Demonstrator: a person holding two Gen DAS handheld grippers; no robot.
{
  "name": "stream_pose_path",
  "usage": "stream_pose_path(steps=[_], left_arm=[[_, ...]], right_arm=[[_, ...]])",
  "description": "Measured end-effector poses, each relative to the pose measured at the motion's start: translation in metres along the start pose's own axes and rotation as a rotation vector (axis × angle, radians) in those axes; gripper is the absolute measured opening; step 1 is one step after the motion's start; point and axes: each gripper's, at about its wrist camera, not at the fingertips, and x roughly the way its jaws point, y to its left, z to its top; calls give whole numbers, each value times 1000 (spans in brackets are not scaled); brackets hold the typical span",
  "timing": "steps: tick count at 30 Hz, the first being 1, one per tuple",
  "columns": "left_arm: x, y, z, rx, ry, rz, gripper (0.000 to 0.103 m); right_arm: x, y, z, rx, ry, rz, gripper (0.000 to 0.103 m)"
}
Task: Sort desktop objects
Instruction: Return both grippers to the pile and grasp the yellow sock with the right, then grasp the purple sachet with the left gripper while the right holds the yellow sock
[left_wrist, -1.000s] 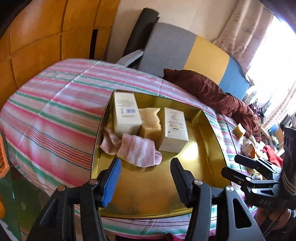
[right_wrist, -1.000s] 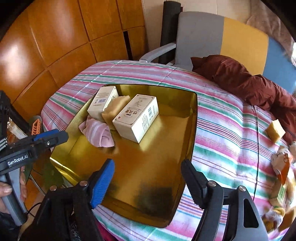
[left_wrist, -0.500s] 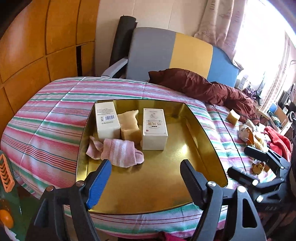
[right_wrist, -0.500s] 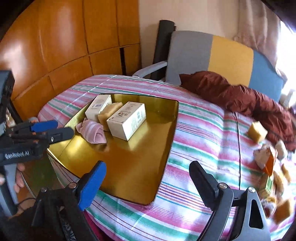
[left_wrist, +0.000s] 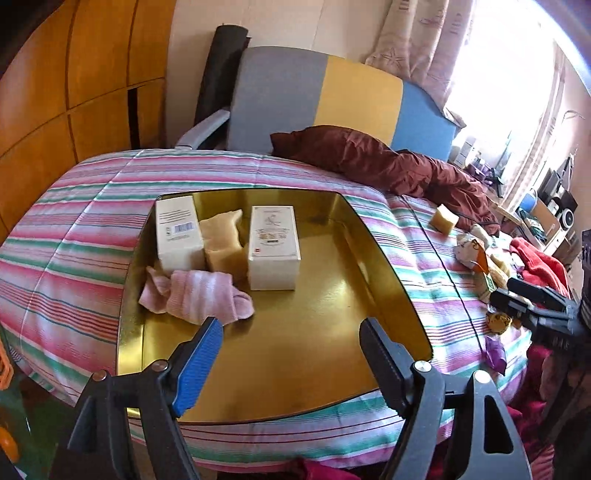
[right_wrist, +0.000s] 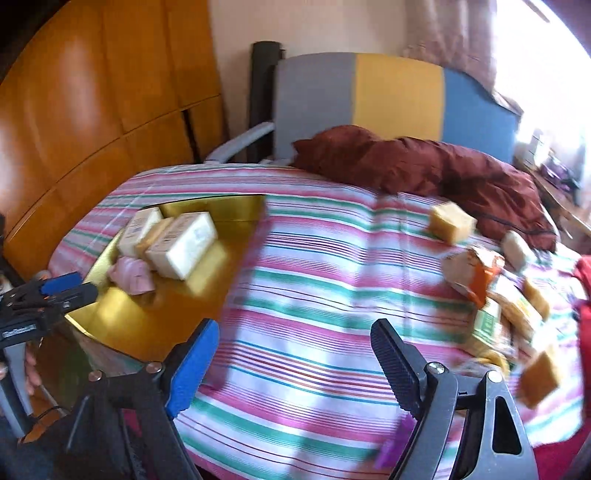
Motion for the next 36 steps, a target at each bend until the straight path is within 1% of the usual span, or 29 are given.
stream_pose_path(steps=[3, 6, 9, 11, 12, 14, 16, 18, 19, 21, 22, 23, 26, 28, 29, 30, 32, 36], left_arm=[[0, -9, 3, 13, 15, -89, 77], [1, -30, 7, 77, 32, -175, 77], [2, -58, 7, 170, 53, -250, 77], [4, -79, 5, 231, 69, -296, 77], [5, -90, 4, 259, 81, -319, 77], [8, -111, 1, 316, 101, -360, 77], [13, -131, -4, 365, 129, -392, 77], [18, -148, -8, 407, 154, -409, 77], [21, -157, -11, 429, 167, -419, 77], [26, -170, -16, 456, 196, -437, 77], [30, -177, -19, 468, 212, -444, 77], [32, -181, -21, 477, 227, -453, 77], [42, -200, -28, 506, 267, -474, 77], [50, -211, -32, 518, 299, -472, 77], [55, -216, -34, 523, 311, -473, 77], [59, -221, -36, 527, 323, -475, 77], [70, -233, -38, 527, 354, -479, 77], [90, -252, -40, 489, 414, -495, 77]], right_arm=[[-9, -34, 1, 54, 18, -60, 84], [-12, -67, 0, 63, 70, -134, 85], [-5, -104, -5, 61, 181, -147, 85], [4, -125, -11, 64, 257, -186, 85], [8, -134, -13, 69, 284, -194, 85], [18, -148, -20, 85, 334, -184, 85], [26, -154, -24, 102, 368, -168, 84], [36, -160, -26, 109, 392, -158, 83], [41, -161, -26, 102, 408, -165, 80], [50, -162, -27, 94, 431, -169, 70], [54, -163, -29, 89, 450, -173, 60], [57, -164, -31, 91, 459, -168, 56], [56, -163, -29, 82, 446, -149, 46], [53, -162, -28, 78, 426, -137, 41], [50, -162, -26, 85, 409, -120, 35], [45, -163, -24, 97, 383, -94, 33], [36, -164, -20, 110, 338, -63, 31], [23, -166, -17, 116, 279, -44, 29]])
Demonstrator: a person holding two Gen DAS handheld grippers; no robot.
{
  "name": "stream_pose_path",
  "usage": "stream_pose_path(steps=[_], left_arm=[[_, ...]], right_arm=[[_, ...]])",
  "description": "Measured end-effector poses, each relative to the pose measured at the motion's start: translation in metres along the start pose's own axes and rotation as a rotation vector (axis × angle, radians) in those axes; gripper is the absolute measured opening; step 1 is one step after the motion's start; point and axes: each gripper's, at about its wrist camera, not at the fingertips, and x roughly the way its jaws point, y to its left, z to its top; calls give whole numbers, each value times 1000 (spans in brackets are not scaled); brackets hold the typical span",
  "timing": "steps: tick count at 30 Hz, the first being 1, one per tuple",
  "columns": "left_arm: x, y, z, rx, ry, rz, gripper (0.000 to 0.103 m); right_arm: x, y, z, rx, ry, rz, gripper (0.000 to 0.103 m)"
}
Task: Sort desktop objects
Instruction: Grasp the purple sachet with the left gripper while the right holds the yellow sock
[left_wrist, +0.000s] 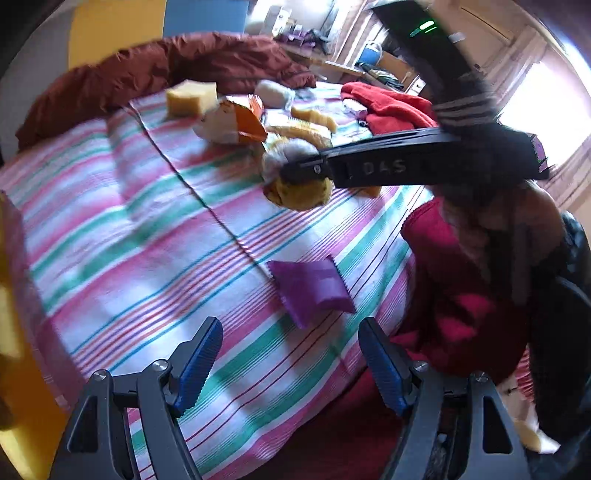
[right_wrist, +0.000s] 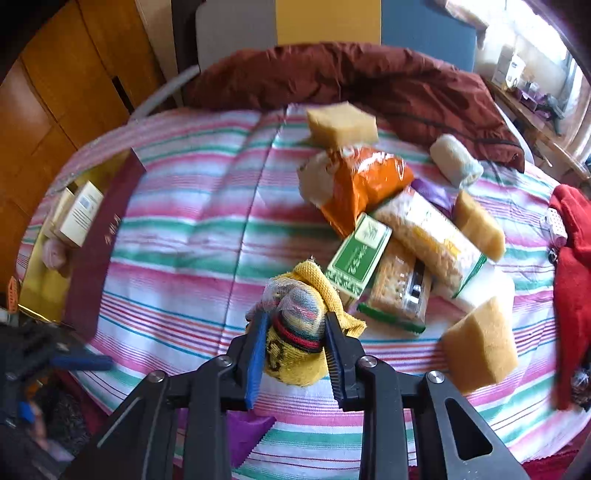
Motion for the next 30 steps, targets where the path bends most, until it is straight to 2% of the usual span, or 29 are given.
stream_pose_path(steps=[5, 10, 16, 21, 22, 24, 25, 30], left_arm=[[24, -15, 12, -5, 19, 16, 77], [43, -31, 17, 30, 35, 80, 77], [60, -30, 18, 32, 71, 152, 75], [63, -32, 17, 72, 55, 181, 75], [63, -33, 16, 87, 43, 197, 74], [64, -36, 14, 138, 26, 244, 57], [63, -37, 12, 156, 14, 253, 52], [56, -24, 10, 147, -6, 219, 47]], right_arm=[[-1, -4, 6, 17, -33, 3, 29], [-10, -6, 8, 45, -73, 16, 29], [-14, -10, 9, 59, -95, 21, 29], [-16, -15, 10, 82, -105, 0, 29], [-16, -17, 10, 89, -106, -2, 29], [-17, -19, 9, 96, -111, -1, 29], [-17, -19, 9, 95, -114, 1, 29], [-17, -17, 9, 87, -112, -1, 29]])
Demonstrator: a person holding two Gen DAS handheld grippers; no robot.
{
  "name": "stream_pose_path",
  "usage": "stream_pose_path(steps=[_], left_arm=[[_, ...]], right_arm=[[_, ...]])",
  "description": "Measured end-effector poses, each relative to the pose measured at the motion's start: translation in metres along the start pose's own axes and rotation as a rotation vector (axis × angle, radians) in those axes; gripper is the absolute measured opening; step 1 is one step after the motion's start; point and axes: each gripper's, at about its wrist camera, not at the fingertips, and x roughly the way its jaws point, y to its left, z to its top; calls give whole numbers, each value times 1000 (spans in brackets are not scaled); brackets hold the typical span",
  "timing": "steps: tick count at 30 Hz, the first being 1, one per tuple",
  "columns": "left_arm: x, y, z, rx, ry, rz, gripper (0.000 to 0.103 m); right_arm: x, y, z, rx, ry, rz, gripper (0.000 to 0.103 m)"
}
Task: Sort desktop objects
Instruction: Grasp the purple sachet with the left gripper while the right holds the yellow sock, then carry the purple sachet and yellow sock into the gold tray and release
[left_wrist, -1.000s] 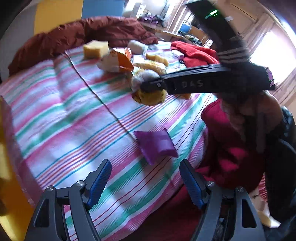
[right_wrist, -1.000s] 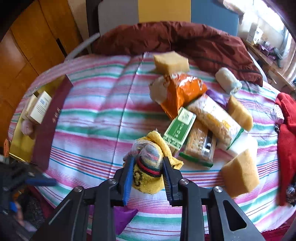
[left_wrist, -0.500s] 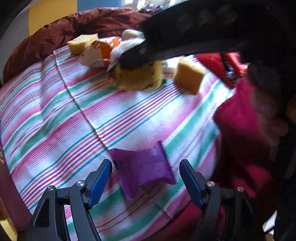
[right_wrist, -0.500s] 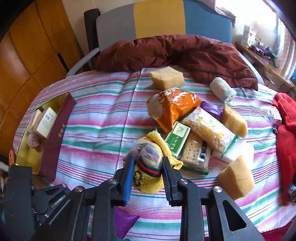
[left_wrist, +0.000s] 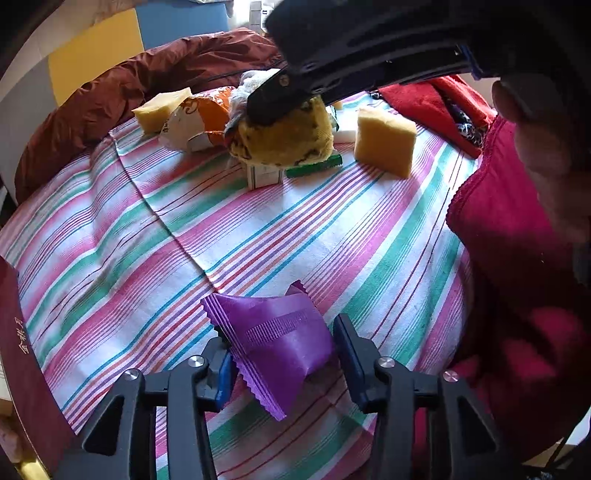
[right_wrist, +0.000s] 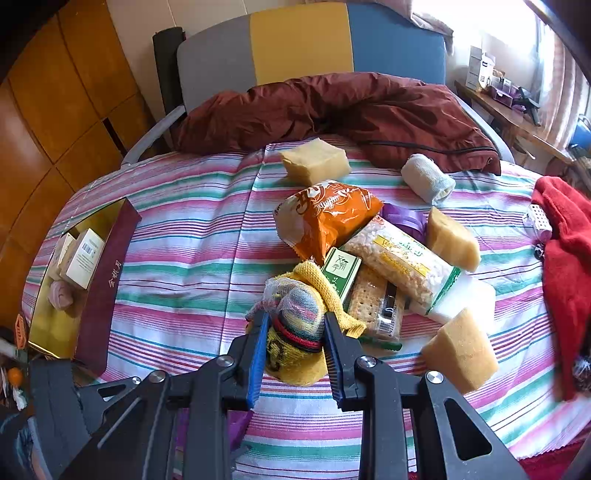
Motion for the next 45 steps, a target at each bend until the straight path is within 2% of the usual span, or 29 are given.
stream_pose_path(steps=[2, 4, 9, 11, 18, 24, 28, 35, 38, 40, 42, 43, 45], left_arm=[[-3, 7, -2, -16, -11, -10, 38], [-4, 10, -1, -50, -18, -37, 38], [-8, 18, -2, -79, -34, -37, 37], [-17, 19, -3, -95, -56, -54, 37], [-57, 34, -3, -137, -148, -44, 37], [-106, 69, -15, -219, -240, 7, 38], [-137, 104, -35, -310, -295, 64, 38], [-186, 176, -96, -502, -352, 229, 38], [-197, 205, -127, -585, -335, 305, 38], [-201, 222, -148, -637, -311, 354, 42], [-204, 236, -169, -691, -292, 399, 54], [-206, 243, -179, -723, -284, 417, 55], [-209, 254, -195, -773, -273, 450, 56]], right_arm=[[-1, 1, 0, -6, -8, 10, 29], [-1, 3, 0, -14, -10, 15, 29], [0, 6, 0, -22, -7, 19, 29], [-1, 8, -1, -31, -11, 23, 29], [-6, 17, -1, -71, -47, 48, 29], [-5, 25, -2, -94, -40, 45, 29], [-11, 48, -3, -138, -40, 69, 29], [-23, 126, 9, -228, -74, 231, 29], [-22, 176, 13, -285, -72, 323, 29], [-19, 203, 13, -301, -55, 391, 29], [-14, 235, 12, -310, -29, 459, 34], [-10, 250, 11, -309, -6, 509, 35], [-2, 276, 7, -292, 34, 601, 49]])
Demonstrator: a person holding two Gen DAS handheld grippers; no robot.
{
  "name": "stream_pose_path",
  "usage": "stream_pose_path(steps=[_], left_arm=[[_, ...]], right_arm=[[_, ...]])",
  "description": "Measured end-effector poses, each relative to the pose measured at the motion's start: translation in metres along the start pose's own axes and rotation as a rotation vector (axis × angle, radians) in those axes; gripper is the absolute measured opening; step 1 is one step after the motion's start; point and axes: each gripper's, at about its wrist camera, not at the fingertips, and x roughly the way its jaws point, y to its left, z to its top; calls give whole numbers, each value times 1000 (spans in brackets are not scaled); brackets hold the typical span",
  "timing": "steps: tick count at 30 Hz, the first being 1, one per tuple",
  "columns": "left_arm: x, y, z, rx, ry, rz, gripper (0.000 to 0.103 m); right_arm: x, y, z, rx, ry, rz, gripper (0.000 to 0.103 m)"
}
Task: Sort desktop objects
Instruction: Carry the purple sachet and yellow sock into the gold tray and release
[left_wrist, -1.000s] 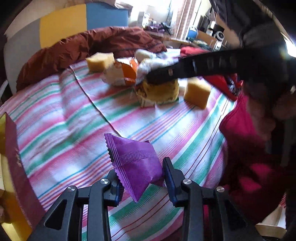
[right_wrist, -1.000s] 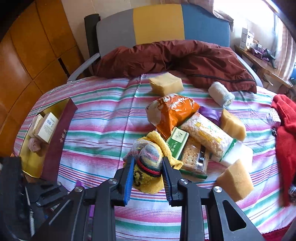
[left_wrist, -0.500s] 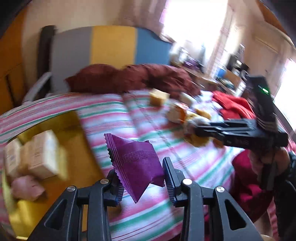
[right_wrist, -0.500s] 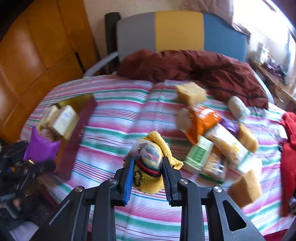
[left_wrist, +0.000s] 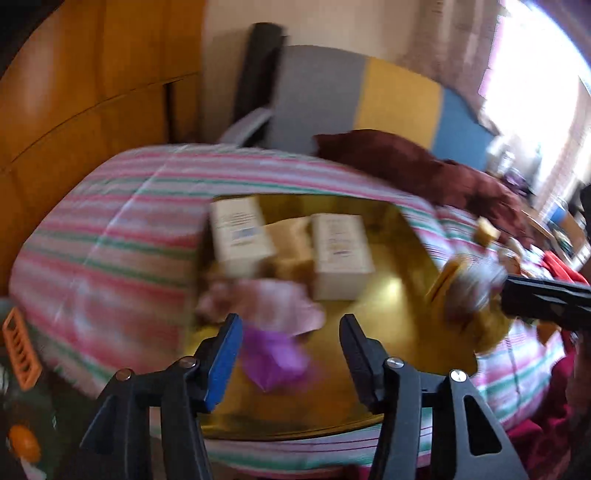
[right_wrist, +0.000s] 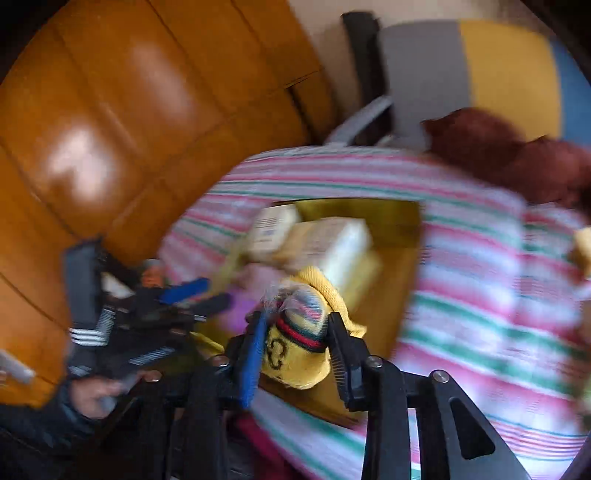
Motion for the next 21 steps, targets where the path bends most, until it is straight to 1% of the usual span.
stream_pose_path(steps=[1, 2, 6, 9, 11, 13, 18, 21], left_arm=[[-1, 10, -2, -25, -1, 17, 56], [-1, 18, -4, -48, -1, 24, 56], [-3, 40, -10, -119, -14, 29, 56], [-4, 39, -10, -129, -22, 27, 56], [-3, 36, -10, -134, -23, 16, 56], [-3, 32, -11, -135, -25, 9, 56], [-6, 21, -12, -108, -33, -9, 56], [-8, 16, -11, -97, -44, -18, 56]], right_arm=[[10, 7, 1, 16, 11, 38, 62], [19, 14, 1, 26, 17, 67, 65], [35, 24, -6, 24, 54, 89, 65], [38, 21, -14, 29, 80, 52, 65], [36, 17, -21, 34, 89, 28, 68], [36, 12, -25, 21, 96, -25, 70], [40, 8, -34, -22, 102, -129, 74], [38, 7, -40, -30, 99, -159, 77]])
